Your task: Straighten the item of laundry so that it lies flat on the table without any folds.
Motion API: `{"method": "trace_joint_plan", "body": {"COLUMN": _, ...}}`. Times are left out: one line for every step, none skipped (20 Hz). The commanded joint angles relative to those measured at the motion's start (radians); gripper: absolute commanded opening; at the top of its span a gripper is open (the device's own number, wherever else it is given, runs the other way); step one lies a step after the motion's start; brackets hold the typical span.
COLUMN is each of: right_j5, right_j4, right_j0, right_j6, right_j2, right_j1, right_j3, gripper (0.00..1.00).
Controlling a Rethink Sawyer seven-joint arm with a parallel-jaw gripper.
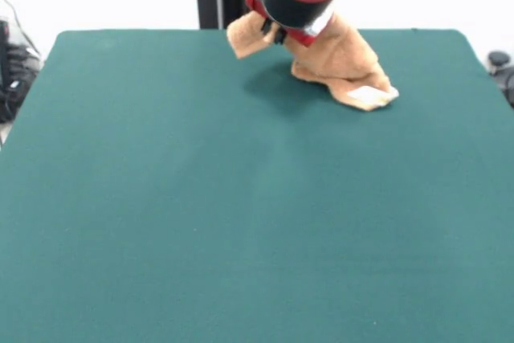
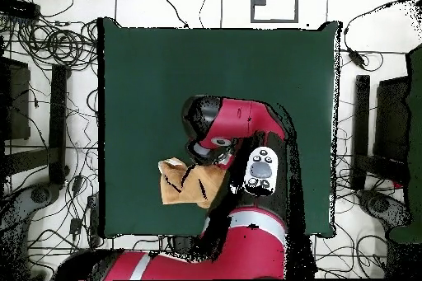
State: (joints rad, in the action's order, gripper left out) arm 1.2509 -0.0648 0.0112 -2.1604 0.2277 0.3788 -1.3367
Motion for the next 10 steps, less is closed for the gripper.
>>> {"method": "trace_joint_plan", "body": {"right_j5": 0.043, "right_j4": 0.085, "right_j0": 0.002, "right_j6": -0.264, "right_j2": -0.044, "right_j1": -0.07, "right_j3": 0.098, "gripper": 0.0}}
{"method": "trace_joint_plan", "body": {"right_j5": 0.001, "right_j4": 0.074, "right_j0": 0.004, "right_j6": -0.254, "right_j2": -0.047, "right_j1": -0.076, "right_j3": 0.119, "gripper": 0.0}}
{"method": "trace_joint_plan", "body": {"right_j5": -0.025, "right_j4": 0.064, "right_j0": 0.001, "right_j6": -0.254, "right_j2": -0.044, "right_j1": -0.08, "right_j3": 0.133, "gripper": 0.0}}
{"method": "trace_joint_plan", "body": {"right_j5": -0.088, "right_j4": 0.054, "right_j0": -0.005, "right_j6": -0.266, "right_j2": -0.039, "right_j1": -0.084, "right_j3": 0.144, "gripper": 0.0}}
{"method": "trace_joint_plan", "body": {"right_j5": -0.134, "right_j4": 0.047, "right_j0": -0.011, "right_j6": -0.278, "right_j2": -0.035, "right_j1": -0.085, "right_j3": 0.139, "gripper": 0.0}}
{"method": "trace_joint_plan", "body": {"right_j5": -0.224, "right_j4": 0.036, "right_j0": -0.024, "right_j6": -0.306, "right_j2": -0.024, "right_j1": -0.089, "right_j3": 0.137, "gripper": 0.0}}
{"method": "trace_joint_plan", "body": {"right_j5": -0.273, "right_j4": 0.035, "right_j0": -0.029, "right_j6": -0.319, "right_j2": -0.022, "right_j1": -0.093, "right_j3": 0.134, "gripper": 0.0}}
{"method": "trace_joint_plan", "body": {"right_j5": -0.346, "right_j4": 0.042, "right_j0": -0.039, "right_j6": -0.347, "right_j2": -0.022, "right_j1": -0.099, "right_j3": 0.128, "gripper": 0.0}}
{"method": "trace_joint_plan", "body": {"right_j5": -0.38, "right_j4": 0.044, "right_j0": -0.046, "right_j6": -0.361, "right_j2": -0.019, "right_j1": -0.103, "right_j3": 0.127, "gripper": 0.0}}
{"method": "trace_joint_plan", "body": {"right_j5": -0.461, "right_j4": 0.031, "right_j0": -0.071, "right_j6": -0.404, "right_j2": 0.002, "right_j1": -0.11, "right_j3": 0.13, "gripper": 0.0}}
